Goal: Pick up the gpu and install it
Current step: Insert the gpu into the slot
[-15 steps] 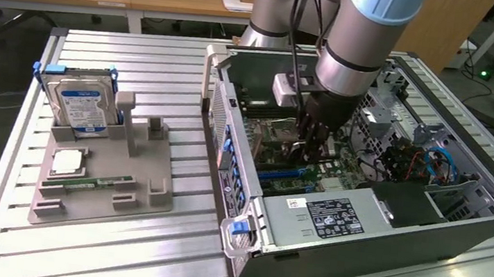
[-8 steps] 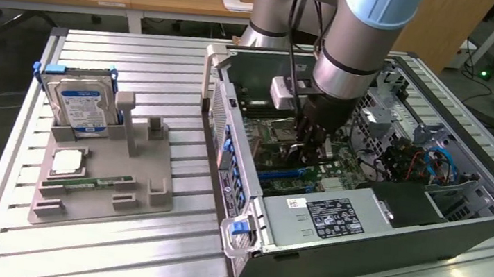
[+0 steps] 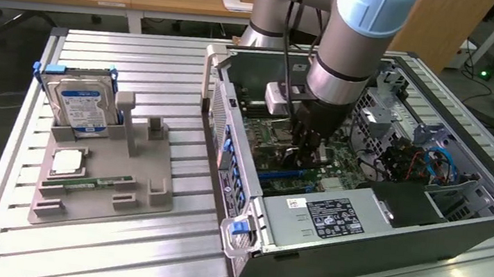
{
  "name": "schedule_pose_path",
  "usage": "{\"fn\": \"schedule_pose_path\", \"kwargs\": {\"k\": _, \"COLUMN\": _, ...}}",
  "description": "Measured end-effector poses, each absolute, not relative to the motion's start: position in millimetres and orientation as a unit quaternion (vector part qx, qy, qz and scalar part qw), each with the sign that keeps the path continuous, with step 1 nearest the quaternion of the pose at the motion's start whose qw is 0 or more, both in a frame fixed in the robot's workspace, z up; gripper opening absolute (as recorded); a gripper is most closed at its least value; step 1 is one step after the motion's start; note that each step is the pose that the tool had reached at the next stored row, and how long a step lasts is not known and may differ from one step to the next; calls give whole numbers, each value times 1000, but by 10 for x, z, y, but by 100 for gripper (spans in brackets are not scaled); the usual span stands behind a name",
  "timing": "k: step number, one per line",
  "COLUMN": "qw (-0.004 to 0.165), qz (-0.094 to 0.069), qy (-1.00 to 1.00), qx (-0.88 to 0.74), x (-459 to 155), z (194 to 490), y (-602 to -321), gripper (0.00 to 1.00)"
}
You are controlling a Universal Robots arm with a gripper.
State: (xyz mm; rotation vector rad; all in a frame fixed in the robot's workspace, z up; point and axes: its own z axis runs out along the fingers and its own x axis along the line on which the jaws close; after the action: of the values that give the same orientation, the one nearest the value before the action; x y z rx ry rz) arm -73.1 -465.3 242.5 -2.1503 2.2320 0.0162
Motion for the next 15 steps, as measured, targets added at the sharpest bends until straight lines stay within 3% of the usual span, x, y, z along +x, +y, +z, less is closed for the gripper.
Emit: {"fn": "schedule_pose_path", "kwargs": {"k": 15, "qw": 20, "qz": 6, "qy": 720, "qx": -694, "x": -790, "z": 2367, "y": -4645, "gripper": 28}}
